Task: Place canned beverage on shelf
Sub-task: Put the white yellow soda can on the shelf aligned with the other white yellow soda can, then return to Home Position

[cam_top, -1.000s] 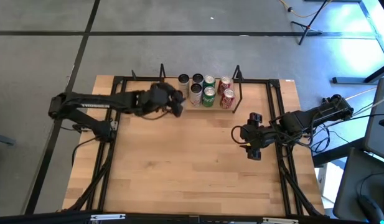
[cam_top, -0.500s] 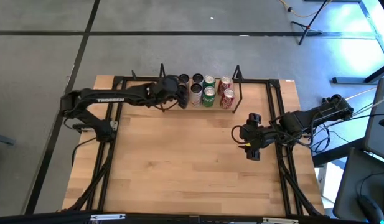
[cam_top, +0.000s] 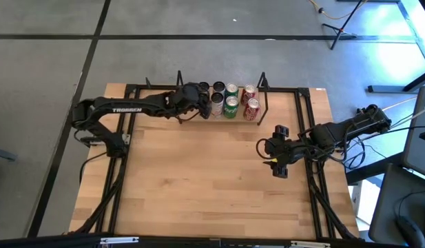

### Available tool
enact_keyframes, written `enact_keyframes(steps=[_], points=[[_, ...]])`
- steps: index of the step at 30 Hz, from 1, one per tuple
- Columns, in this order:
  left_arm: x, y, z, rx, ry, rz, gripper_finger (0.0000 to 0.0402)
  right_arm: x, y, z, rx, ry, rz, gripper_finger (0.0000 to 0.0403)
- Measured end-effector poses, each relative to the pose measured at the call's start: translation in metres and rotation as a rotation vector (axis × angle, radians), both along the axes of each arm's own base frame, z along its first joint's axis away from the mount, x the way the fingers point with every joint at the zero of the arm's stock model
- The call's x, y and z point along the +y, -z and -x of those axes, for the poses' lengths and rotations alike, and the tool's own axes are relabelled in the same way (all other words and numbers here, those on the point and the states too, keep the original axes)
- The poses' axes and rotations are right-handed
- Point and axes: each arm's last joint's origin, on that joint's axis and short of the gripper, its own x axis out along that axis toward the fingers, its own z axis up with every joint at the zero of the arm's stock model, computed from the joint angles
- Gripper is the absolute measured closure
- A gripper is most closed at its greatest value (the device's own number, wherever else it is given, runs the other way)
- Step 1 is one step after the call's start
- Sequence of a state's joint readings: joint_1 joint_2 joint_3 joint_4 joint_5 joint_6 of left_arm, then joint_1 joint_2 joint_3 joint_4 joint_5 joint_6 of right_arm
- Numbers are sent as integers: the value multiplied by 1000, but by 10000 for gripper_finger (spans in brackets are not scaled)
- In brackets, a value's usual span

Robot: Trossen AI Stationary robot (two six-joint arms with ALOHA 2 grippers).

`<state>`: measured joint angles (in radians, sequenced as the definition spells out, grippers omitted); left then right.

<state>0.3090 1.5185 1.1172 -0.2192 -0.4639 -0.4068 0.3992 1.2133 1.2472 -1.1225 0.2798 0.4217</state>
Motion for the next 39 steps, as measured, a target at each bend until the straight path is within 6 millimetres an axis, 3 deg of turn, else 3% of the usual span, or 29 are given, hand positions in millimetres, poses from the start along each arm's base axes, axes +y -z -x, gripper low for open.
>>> enact_keyframes(steps=[5,17,27,34,39], points=[[2,12,-7,24,7,19,174,0,0,0,0,1,0,86],[2,14,-9,27,13,20,169,0,0,0,0,0,0,86],[1,18,-9,68,48,24,101,0,0,0,-5,0,-2,86],[-6,-6,3,20,108,2,84,0,0,-1,-5,-3,-8,86],[-19,-37,20,-54,201,-48,83,1,-1,-1,-6,-15,-30,86]])
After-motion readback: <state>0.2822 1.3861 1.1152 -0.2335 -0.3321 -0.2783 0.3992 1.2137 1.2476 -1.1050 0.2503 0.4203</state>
